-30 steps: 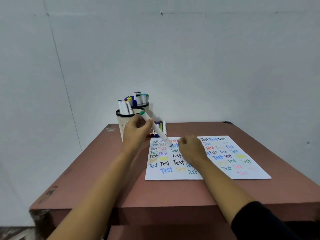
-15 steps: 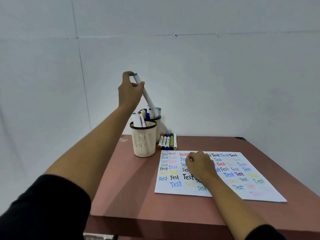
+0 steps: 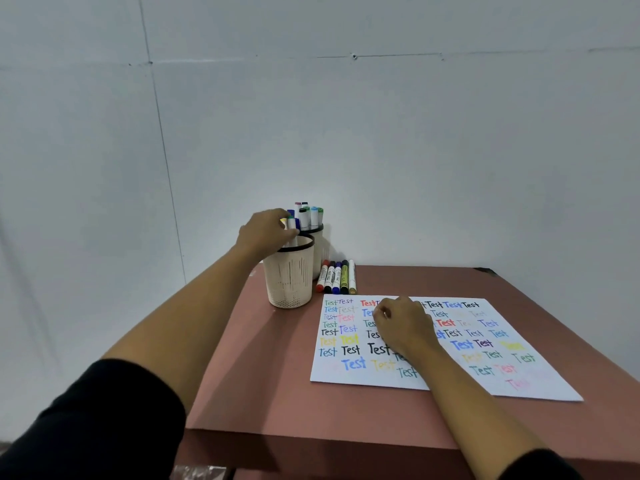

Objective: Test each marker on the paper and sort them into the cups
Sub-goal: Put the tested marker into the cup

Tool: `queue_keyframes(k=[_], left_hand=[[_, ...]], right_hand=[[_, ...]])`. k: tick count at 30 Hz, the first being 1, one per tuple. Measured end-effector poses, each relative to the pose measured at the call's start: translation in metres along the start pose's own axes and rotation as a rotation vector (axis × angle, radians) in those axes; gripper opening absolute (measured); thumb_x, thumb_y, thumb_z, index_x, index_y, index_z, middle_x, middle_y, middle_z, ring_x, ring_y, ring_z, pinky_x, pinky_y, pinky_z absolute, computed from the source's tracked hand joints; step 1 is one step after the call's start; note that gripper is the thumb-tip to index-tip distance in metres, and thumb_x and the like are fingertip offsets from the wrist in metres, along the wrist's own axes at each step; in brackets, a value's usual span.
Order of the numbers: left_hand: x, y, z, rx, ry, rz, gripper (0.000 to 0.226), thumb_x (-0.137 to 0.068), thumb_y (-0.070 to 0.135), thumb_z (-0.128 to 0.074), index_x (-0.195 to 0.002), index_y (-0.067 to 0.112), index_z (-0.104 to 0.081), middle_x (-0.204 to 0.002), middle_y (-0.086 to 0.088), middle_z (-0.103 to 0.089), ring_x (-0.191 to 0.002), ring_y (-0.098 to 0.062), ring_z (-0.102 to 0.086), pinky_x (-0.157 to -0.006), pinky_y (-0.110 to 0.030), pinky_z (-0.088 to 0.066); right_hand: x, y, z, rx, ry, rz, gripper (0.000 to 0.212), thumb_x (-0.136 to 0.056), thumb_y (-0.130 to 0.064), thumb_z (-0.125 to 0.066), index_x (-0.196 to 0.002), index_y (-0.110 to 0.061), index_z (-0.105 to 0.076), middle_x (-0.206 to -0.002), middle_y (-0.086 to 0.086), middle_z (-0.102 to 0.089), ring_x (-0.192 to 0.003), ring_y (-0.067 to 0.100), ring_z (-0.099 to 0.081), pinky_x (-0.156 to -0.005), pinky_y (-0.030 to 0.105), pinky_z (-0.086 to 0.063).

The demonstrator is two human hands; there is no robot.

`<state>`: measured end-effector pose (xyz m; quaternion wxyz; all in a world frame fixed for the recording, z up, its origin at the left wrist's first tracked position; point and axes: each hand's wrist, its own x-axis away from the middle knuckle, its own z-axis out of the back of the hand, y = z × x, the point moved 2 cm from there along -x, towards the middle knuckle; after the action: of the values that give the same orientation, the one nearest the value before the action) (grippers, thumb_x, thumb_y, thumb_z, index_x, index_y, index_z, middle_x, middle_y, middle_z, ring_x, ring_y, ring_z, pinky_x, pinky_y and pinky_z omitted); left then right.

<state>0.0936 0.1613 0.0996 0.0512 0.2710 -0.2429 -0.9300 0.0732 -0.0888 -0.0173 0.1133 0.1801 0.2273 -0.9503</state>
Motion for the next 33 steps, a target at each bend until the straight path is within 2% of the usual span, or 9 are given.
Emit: queue_keyframes(k=[3, 6, 9, 12, 16, 22, 25, 30, 33], left_hand=[[0.001, 0.001, -0.001, -0.050, 0.000, -0.018, 0.046, -0.089, 0.035, -0.055, -0.130, 0.016, -0.051, -0.117, -0.008, -0.059, -0.109, -0.025, -0.053, -0.094, -0.041, -0.045], [0.005, 0.009, 0.007, 0.020, 0.121, -0.059, 0.042, -0.092, 0.027, -0.052, -0.131, 0.011, -0.049, -0.122, -0.012, -0.055, -0.110, -0.025, -0.053, -0.091, -0.033, -0.041], [0.020, 0.027, 0.012, 0.103, 0.251, -0.161, 0.035, -0.092, 0.020, -0.051, -0.126, 0.011, -0.054, -0.117, -0.010, -0.057, -0.099, -0.019, -0.056, -0.082, -0.024, -0.040], [0.044, 0.051, 0.004, 0.169, 0.287, -0.314, 0.027, -0.091, 0.015, -0.051, -0.116, 0.008, -0.060, -0.104, -0.004, -0.059, -0.084, -0.013, -0.053, -0.076, -0.018, -0.038], [0.076, 0.065, -0.036, 0.195, 0.115, -0.400, 0.022, -0.093, 0.015, -0.051, -0.107, 0.007, -0.064, -0.097, -0.005, -0.063, -0.078, -0.012, -0.056, -0.071, -0.022, -0.044], [0.101, 0.039, -0.096, 0.064, -0.164, -0.196, 0.027, -0.092, 0.015, -0.046, -0.108, 0.004, -0.065, -0.107, -0.014, -0.063, -0.097, -0.026, -0.058, -0.083, -0.033, -0.044], [0.103, 0.032, -0.102, 0.051, -0.181, -0.176, 0.027, -0.092, 0.013, -0.045, -0.107, 0.002, -0.065, -0.106, -0.016, -0.063, -0.096, -0.027, -0.056, -0.082, -0.034, -0.043], [0.103, 0.029, -0.106, 0.060, -0.181, -0.178, 0.026, -0.092, 0.014, -0.046, -0.106, 0.004, -0.066, -0.106, -0.016, -0.062, -0.097, -0.026, -0.055, -0.082, -0.031, -0.041], [0.101, 0.027, -0.109, 0.064, -0.176, -0.180, 0.026, -0.092, 0.015, -0.046, -0.106, 0.005, -0.066, -0.106, -0.015, -0.061, -0.097, -0.026, -0.055, -0.080, -0.030, -0.039]], right_hand=[[-0.001, 0.000, 0.000, 0.000, 0.000, 0.002, 0.032, -0.097, -0.030, -0.040, -0.111, -0.020, -0.067, -0.110, 0.005, -0.060, -0.105, 0.025, -0.052, -0.087, 0.034, -0.044], [-0.001, 0.000, -0.001, -0.003, 0.003, 0.000, 0.031, -0.096, -0.029, -0.041, -0.110, -0.020, -0.067, -0.110, 0.005, -0.060, -0.105, 0.025, -0.052, -0.086, 0.033, -0.044], [-0.001, 0.000, -0.001, -0.009, 0.008, 0.003, 0.030, -0.096, -0.029, -0.042, -0.109, -0.019, -0.068, -0.109, 0.006, -0.061, -0.103, 0.025, -0.053, -0.085, 0.034, -0.044], [-0.001, 0.001, -0.002, -0.020, 0.009, 0.005, 0.030, -0.095, -0.028, -0.043, -0.106, -0.019, -0.069, -0.108, 0.006, -0.061, -0.102, 0.026, -0.053, -0.085, 0.034, -0.044], [0.000, 0.000, -0.002, -0.003, 0.011, 0.018, 0.028, -0.096, -0.028, -0.042, -0.105, -0.018, -0.067, -0.108, 0.005, -0.060, -0.103, 0.026, -0.052, -0.085, 0.034, -0.042], [0.002, -0.006, -0.003, 0.172, -0.073, 0.090, 0.029, -0.097, -0.029, -0.040, -0.116, -0.019, -0.058, -0.120, 0.004, -0.052, -0.113, 0.028, -0.045, -0.090, 0.037, -0.038], [-0.002, -0.007, 0.003, 0.189, -0.130, 0.103, 0.027, -0.096, -0.027, -0.041, -0.115, -0.017, -0.058, -0.121, 0.005, -0.053, -0.115, 0.029, -0.046, -0.092, 0.038, -0.041], [-0.029, -0.008, 0.013, 0.049, -0.277, 0.078, 0.016, -0.091, -0.020, -0.050, -0.098, -0.013, -0.063, -0.097, 0.005, -0.066, -0.090, 0.024, -0.061, -0.072, 0.030, -0.047], [-0.050, -0.011, 0.004, -0.007, -0.297, 0.079, 0.005, -0.089, -0.019, -0.057, -0.088, -0.015, -0.060, -0.086, 0.004, -0.062, -0.088, 0.025, -0.062, -0.072, 0.031, -0.048]])
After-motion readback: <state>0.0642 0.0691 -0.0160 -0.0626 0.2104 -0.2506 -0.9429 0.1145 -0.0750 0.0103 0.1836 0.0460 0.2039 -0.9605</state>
